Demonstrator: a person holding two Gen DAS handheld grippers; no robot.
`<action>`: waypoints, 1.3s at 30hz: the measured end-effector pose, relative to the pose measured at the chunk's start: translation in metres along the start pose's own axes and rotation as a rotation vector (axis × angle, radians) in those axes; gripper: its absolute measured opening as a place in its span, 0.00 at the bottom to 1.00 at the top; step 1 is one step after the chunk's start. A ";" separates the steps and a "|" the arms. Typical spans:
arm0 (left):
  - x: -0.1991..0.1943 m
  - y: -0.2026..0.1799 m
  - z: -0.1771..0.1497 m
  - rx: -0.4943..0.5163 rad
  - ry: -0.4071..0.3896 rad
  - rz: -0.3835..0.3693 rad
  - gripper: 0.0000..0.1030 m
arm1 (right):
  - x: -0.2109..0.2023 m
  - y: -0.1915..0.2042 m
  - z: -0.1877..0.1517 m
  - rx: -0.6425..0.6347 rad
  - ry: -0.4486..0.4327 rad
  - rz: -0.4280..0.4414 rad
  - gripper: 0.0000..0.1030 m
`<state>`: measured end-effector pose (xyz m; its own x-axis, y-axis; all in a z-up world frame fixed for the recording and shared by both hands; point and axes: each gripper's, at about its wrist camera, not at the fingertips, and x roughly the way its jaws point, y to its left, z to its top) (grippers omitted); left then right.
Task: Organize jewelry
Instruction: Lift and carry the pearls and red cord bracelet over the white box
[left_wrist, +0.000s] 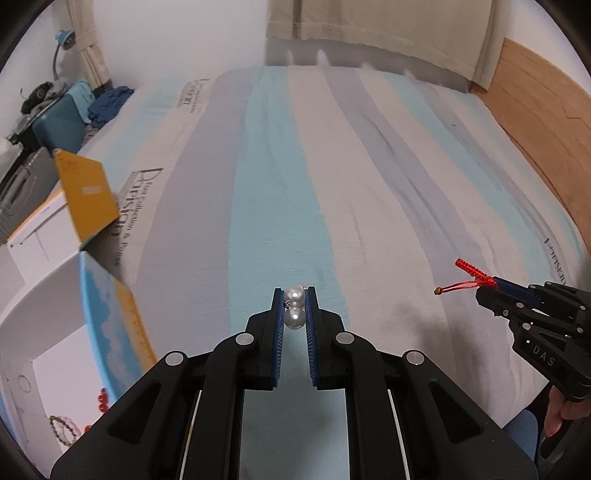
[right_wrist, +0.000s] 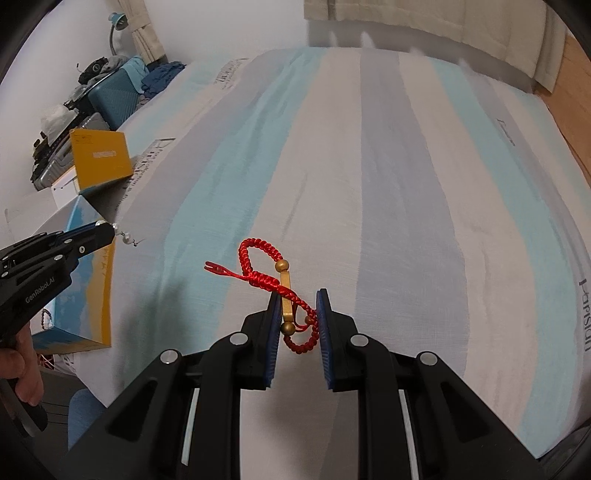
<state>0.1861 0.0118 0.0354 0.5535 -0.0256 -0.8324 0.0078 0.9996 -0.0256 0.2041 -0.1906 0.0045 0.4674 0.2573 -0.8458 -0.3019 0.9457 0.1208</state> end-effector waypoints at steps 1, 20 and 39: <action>-0.004 0.004 -0.001 -0.002 -0.005 0.002 0.10 | -0.001 0.004 0.001 -0.007 -0.003 0.000 0.17; -0.067 0.105 -0.028 -0.114 -0.059 0.073 0.10 | -0.015 0.132 0.015 -0.143 -0.044 0.083 0.17; -0.111 0.250 -0.097 -0.306 -0.051 0.189 0.10 | 0.002 0.304 0.009 -0.348 -0.021 0.228 0.17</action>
<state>0.0459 0.2635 0.0682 0.5623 0.1678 -0.8097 -0.3442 0.9378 -0.0446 0.1203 0.0992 0.0443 0.3720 0.4594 -0.8066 -0.6609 0.7412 0.1174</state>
